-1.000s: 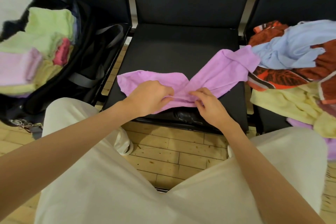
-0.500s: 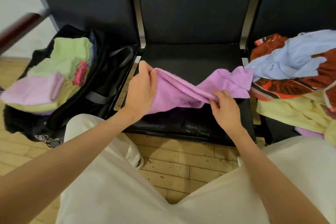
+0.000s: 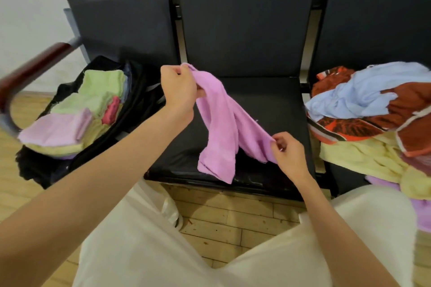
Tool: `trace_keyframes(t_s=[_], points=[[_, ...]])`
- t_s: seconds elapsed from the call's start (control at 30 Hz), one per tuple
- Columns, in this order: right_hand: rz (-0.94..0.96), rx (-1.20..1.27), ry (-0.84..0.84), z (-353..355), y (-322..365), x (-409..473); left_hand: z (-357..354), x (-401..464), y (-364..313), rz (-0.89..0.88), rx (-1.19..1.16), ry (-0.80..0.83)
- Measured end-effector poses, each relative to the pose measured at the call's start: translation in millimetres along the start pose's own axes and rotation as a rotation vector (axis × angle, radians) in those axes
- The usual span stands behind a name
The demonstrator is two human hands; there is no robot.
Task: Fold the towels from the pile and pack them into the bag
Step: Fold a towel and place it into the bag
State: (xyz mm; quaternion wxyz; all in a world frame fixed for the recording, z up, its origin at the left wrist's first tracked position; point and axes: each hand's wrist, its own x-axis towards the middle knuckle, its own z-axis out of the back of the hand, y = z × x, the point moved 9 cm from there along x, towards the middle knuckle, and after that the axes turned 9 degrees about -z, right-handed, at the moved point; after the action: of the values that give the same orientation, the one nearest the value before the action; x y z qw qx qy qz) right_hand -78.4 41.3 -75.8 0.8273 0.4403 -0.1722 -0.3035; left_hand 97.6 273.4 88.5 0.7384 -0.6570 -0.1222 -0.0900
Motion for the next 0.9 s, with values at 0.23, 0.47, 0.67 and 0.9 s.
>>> trace_keyframes(t_s=[0.23, 0.47, 0.67, 0.9], points=[[-0.091, -0.187, 0.153, -29.8, -25.5, 5.5, 36.0, 10.1, 77.3, 0.242, 0.120, -0.134], [-0.054, -0.085, -0.123, -20.7, 29.4, 2.3, 51.0, 3.2, 137.2, 0.354, 0.174, -0.069], [0.030, -0.019, 0.081, -63.9, 80.8, -41.3, 41.8, -3.5, 159.9, 0.396, 0.137, 0.035], [0.363, -0.408, 0.358, -140.9, 75.6, -79.6, 64.3, -20.0, 185.4, 0.459, 0.098, 0.070]])
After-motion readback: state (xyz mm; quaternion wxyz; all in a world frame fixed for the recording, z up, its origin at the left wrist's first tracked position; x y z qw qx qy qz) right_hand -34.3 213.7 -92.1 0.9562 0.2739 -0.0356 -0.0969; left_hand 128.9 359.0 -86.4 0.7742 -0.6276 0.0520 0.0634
